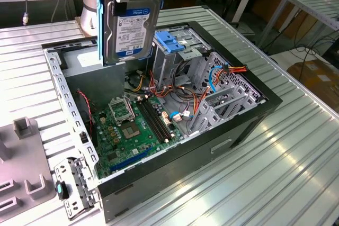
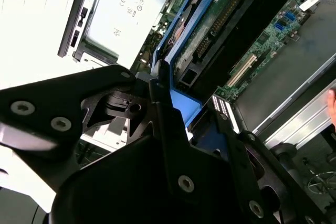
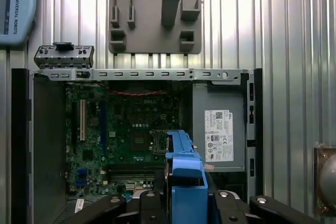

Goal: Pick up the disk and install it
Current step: 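Insert the disk into the insertion slot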

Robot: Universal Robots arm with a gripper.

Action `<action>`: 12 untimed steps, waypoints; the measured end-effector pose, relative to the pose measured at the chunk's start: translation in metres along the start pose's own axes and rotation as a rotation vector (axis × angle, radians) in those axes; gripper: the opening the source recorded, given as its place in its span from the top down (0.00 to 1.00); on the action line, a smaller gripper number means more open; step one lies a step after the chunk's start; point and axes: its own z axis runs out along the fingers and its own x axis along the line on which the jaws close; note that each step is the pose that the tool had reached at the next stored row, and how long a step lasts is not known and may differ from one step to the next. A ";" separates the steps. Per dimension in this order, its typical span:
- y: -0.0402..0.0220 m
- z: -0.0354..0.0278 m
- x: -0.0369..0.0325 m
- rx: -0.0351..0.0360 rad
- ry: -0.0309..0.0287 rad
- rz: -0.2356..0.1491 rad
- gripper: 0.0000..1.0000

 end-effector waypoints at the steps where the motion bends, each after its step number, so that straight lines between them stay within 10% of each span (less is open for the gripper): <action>1: -0.0004 0.0001 0.0007 0.0001 -0.0001 0.000 0.63; 12: -0.0033 0.0001 0.0104 0.0000 0.0000 0.000 0.63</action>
